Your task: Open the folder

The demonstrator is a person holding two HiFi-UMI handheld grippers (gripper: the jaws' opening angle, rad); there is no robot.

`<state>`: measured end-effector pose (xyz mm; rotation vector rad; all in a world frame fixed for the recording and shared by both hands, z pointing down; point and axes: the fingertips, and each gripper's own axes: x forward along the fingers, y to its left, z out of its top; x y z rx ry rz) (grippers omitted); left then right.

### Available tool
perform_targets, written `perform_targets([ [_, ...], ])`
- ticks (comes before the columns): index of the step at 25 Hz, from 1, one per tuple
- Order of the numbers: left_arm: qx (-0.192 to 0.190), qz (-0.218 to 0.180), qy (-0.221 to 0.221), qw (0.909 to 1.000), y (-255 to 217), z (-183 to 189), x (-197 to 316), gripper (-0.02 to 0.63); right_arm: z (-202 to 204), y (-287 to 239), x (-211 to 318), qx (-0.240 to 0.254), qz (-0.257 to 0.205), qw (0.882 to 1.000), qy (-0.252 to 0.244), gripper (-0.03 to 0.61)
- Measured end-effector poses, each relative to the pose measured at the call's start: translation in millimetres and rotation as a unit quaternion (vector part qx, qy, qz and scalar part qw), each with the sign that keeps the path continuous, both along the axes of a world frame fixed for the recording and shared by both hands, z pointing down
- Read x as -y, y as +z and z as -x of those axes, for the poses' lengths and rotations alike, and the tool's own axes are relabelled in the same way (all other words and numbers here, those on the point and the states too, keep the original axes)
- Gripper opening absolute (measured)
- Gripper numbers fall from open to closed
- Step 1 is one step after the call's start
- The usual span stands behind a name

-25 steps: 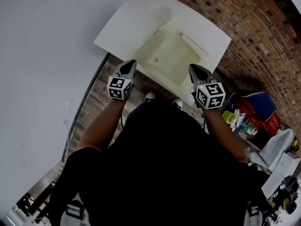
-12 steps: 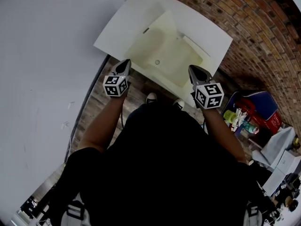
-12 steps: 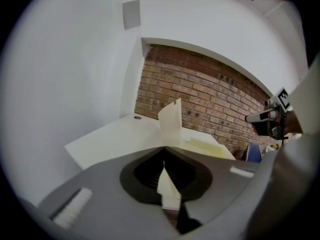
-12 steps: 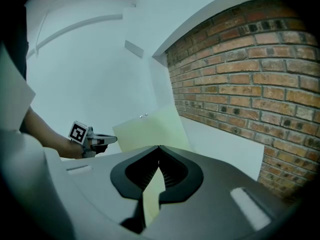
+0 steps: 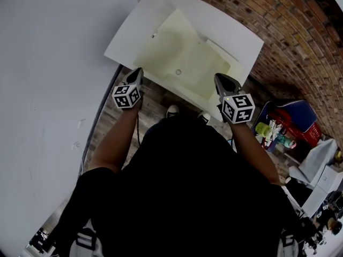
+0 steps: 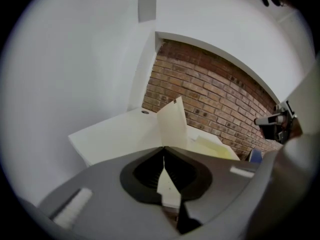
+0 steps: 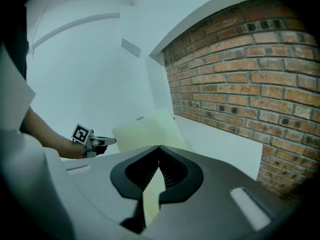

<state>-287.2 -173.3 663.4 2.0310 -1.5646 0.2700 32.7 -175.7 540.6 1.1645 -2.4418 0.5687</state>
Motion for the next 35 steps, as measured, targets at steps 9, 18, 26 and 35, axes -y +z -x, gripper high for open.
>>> perform_targets([
  [9, -0.026, 0.026, -0.018, 0.9992, 21.4, 19.3, 9.9, 0.006, 0.9, 6.0, 0.7, -0.006, 0.005, 1.000, 0.014, 0.000],
  [18, -0.044, 0.062, -0.029, 0.9967, 48.9, 35.4, 19.4, 0.008, -5.2, 12.4, 3.1, -0.013, 0.012, 0.999, 0.028, 0.000],
  [26, -0.057, 0.083, -0.037, 0.9942, 69.9, 44.4, 23.0, 0.009, -4.7, 16.7, 3.2, -0.017, 0.016, 0.999, 0.034, 0.000],
  [35, -0.066, 0.105, -0.049, 0.9911, 89.2, 50.3, 18.3, 0.011, -7.0, 20.6, -0.4, -0.019, 0.021, 0.999, 0.039, 0.000],
])
